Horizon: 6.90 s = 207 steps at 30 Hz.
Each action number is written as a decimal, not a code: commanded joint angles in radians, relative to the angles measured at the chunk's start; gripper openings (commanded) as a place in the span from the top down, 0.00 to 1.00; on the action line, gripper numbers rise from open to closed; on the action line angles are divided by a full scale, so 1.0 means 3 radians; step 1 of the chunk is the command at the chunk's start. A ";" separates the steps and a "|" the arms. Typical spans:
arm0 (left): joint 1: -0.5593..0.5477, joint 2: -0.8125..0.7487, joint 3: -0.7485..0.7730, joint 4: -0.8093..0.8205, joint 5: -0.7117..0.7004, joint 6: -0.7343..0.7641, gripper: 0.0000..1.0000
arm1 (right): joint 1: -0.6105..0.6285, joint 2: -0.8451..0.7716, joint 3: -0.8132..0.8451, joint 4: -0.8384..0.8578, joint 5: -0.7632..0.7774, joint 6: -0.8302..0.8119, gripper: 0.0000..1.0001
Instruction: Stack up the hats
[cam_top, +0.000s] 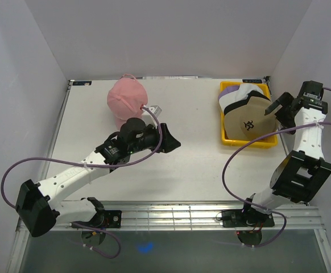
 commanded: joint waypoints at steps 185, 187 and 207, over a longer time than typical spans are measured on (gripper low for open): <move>0.3598 0.1931 -0.0687 0.6105 0.2727 -0.4982 1.00 | 0.3572 0.0231 0.1522 0.0593 0.0235 0.0493 0.17; 0.3598 0.1962 -0.0718 0.6120 0.2752 -0.4982 1.00 | 0.3572 0.0220 0.1465 0.0614 0.0245 0.0493 0.17; 0.3659 0.2197 -0.0902 0.6136 0.2834 -0.4901 1.00 | 0.3577 0.0272 0.1210 0.0777 0.0066 0.0360 0.18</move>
